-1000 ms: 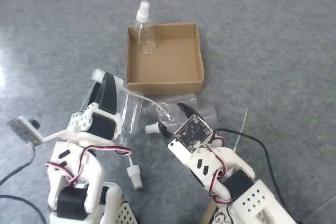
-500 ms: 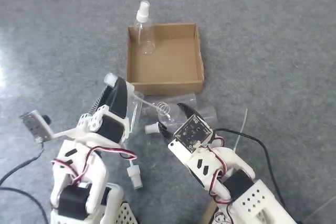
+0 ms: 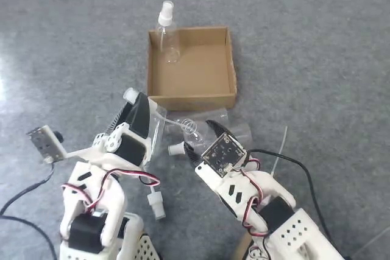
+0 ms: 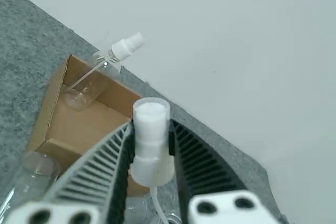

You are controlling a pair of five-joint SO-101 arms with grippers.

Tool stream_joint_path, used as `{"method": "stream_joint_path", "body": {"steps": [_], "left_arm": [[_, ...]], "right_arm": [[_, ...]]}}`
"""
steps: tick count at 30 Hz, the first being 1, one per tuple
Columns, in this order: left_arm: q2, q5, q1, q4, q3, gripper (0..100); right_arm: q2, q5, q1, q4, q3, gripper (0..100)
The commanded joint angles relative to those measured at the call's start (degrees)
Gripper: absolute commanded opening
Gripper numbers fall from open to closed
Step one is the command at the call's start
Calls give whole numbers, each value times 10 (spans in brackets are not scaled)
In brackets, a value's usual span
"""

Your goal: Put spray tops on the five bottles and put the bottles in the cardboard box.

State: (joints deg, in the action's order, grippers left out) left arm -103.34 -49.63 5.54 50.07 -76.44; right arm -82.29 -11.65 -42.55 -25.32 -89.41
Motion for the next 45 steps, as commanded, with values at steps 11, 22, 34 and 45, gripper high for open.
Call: {"method": "stream_joint_path", "body": {"steps": [11,22,34,45], "left_arm": [[-11,8,49,23,3,11],[-11,26,51,20,-8,11],[-10,36,96,22,-19,11],[-9,51,99,25,-22,11]], "right_arm": [[-7,-6,-3,9,4,111],[-7,-6,-3,8,4,111],[-7,-6,-3,8,4,111],[-7,-6,-23,7,-2,111]]}}
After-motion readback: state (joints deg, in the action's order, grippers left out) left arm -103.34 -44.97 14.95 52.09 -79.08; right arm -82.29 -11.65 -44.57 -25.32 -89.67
